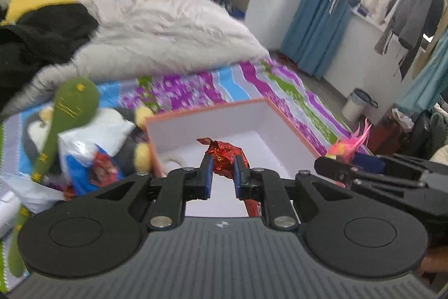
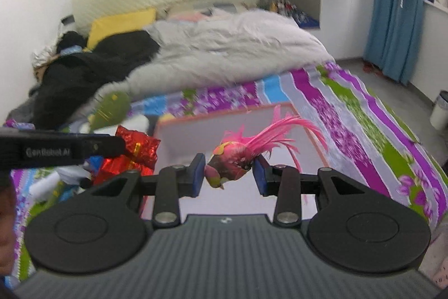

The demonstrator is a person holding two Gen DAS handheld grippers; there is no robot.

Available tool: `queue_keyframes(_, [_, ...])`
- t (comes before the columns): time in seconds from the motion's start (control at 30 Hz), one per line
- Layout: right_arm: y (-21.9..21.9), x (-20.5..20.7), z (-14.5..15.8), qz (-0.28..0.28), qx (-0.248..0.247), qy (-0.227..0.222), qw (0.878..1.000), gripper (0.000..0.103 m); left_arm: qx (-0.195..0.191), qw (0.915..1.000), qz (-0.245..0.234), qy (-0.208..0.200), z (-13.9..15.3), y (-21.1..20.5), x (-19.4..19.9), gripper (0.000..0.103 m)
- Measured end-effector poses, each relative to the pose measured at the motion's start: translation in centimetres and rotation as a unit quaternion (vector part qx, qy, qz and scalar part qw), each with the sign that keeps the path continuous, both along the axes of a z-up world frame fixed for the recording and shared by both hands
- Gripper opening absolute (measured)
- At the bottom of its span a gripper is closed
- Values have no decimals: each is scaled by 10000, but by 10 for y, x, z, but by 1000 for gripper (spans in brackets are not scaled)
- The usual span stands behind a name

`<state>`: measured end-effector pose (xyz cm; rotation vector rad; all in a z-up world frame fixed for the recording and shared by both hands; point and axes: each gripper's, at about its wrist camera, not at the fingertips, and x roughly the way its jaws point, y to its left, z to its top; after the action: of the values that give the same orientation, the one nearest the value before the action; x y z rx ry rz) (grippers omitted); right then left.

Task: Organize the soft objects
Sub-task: 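Lift the pink bird with the right tool while the left tool carries the red packet over the box, then open both tools to drop the bird and packet into the pink box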

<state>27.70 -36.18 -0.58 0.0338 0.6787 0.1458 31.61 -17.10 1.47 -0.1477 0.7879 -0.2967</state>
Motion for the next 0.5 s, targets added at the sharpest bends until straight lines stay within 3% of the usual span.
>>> queue_keyframes(0.27, [-30, 20, -49, -250, -48, 783, 9966, 40, 210, 9978, -328, 533, -37, -38, 29, 18])
queue_keyframes(0.5, [-41, 21, -67, -368, -67, 1075, 9935, 41, 315, 9949, -452, 843, -61, -46, 37, 18])
